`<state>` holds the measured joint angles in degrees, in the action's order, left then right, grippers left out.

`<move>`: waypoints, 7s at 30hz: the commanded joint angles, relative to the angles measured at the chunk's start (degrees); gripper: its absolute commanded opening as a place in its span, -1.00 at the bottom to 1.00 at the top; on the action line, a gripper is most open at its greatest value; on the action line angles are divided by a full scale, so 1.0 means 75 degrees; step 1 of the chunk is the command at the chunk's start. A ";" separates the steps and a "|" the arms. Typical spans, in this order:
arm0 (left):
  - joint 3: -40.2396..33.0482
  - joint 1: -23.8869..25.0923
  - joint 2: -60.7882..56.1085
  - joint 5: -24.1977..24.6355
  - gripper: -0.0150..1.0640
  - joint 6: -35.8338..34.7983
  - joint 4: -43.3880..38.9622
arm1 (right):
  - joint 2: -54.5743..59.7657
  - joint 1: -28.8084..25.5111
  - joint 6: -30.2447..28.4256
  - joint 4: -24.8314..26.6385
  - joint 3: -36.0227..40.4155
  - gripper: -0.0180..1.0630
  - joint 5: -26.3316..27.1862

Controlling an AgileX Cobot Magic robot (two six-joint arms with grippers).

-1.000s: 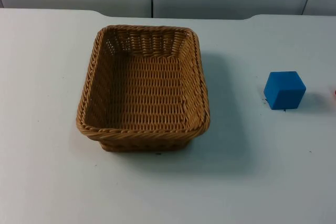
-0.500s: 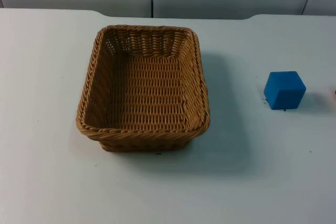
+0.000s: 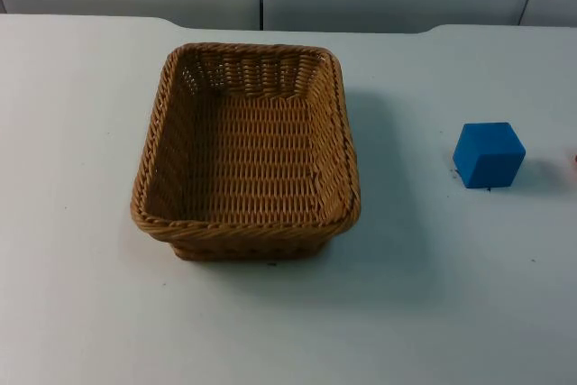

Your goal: Pick up the basket with the left hand and place the blue cube into the basket with the right hand.

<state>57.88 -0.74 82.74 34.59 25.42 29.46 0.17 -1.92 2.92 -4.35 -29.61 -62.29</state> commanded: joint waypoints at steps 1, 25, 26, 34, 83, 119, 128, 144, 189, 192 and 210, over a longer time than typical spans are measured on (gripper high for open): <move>0.0122 -0.0120 0.0572 -0.0024 0.98 0.0106 0.0266 | -0.0022 -0.0035 0.0016 0.0021 0.0064 0.98 0.0065; 0.1839 -0.0538 0.4591 0.0658 0.96 0.1868 0.2321 | -0.0022 -0.0035 0.0016 0.0038 0.0064 0.97 0.0065; 0.1939 -0.0642 0.4685 0.0688 0.96 0.1868 0.2321 | -0.0022 -0.0035 0.0016 0.0038 0.0064 0.97 0.0065; 0.2350 -0.1085 0.5247 0.0696 0.96 0.1868 0.2357 | -0.0022 -0.0035 0.0016 0.0038 0.0064 0.97 0.0065; 0.0043 -0.1047 0.1915 0.0263 -0.90 -0.0781 0.1937 | -0.0022 -0.0035 -0.0078 0.0017 0.0064 0.97 0.0065; -0.0873 -0.0921 0.1273 0.0350 -0.90 0.0184 0.3172 | 0.9239 -0.0035 -0.2025 0.2234 -0.3994 0.95 0.1887; -0.0873 -0.0921 0.1273 0.0300 -0.90 0.0184 0.3187 | 1.1253 0.0837 -0.2203 0.1935 -0.4761 0.95 0.2202; -0.0873 -0.0921 0.1273 0.0300 -0.90 0.0184 0.3187 | 1.4373 0.1963 -0.0038 0.0579 -0.5916 0.91 0.3450; -0.0873 -0.0921 0.1273 0.0363 -0.90 0.0266 0.3172 | 1.6106 0.1947 0.1293 0.0579 -0.6047 -0.97 0.4888; -0.0873 -0.0921 0.1273 0.0363 -0.90 0.0266 0.3172 | 1.5553 0.1947 0.1067 0.0579 -0.6047 -0.97 0.4575; -0.0873 -0.0921 0.1325 0.0350 -0.90 0.0266 0.3172 | 1.1453 0.2957 0.0276 0.0523 -0.6047 -0.97 0.3948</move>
<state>51.30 -7.82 93.24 36.87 27.47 51.52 87.02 19.96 5.72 0.00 -74.38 -32.39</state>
